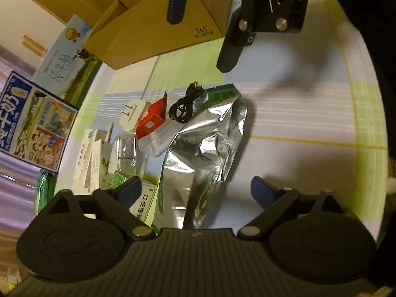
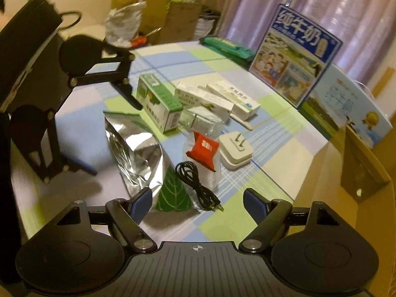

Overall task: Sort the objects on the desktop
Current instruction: 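Grasp the silver foil bag with the left tool while the right tool grasps the black cable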

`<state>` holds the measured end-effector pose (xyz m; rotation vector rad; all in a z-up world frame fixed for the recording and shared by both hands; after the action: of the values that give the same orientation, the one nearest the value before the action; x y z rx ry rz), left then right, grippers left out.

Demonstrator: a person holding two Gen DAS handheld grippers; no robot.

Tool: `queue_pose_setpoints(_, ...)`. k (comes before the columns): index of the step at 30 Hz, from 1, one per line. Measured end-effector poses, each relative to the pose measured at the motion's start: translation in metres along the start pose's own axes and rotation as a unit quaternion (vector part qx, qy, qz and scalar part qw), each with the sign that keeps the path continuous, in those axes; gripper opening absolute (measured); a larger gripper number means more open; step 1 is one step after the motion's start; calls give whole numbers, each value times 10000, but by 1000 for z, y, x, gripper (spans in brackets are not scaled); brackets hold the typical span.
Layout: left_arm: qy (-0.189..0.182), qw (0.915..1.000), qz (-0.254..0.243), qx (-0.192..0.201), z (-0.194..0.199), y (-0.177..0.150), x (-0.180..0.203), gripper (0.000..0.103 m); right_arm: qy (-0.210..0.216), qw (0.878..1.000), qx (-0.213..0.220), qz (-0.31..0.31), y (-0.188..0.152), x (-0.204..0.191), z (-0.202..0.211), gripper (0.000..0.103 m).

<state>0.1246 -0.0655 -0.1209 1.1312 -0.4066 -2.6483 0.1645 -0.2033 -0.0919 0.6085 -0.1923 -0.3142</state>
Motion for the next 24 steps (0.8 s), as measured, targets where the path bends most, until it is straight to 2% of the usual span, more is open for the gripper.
queue_pose_setpoints(8, -162, 9995, -275, 87, -23, 3, -7, 87, 68, 9983, -352, 468, 1, 12, -36, 52)
queue_pose_setpoints(24, -492, 9985, -134, 186, -44, 3, -7, 87, -70, 9884, -851, 1256, -2, 20, -86, 26)
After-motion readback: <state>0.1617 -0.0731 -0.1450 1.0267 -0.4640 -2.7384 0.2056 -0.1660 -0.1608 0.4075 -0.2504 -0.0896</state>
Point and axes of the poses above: each gripper's, at about its wrist camera, not at the fingertips, and z roughly against the way its jaws point, x to its right, y to its top, the point moved 3 cm from there along -z, roughly the way its jaws point, and after that the axes turned 13 degrees about y, right-handed, at the moved point
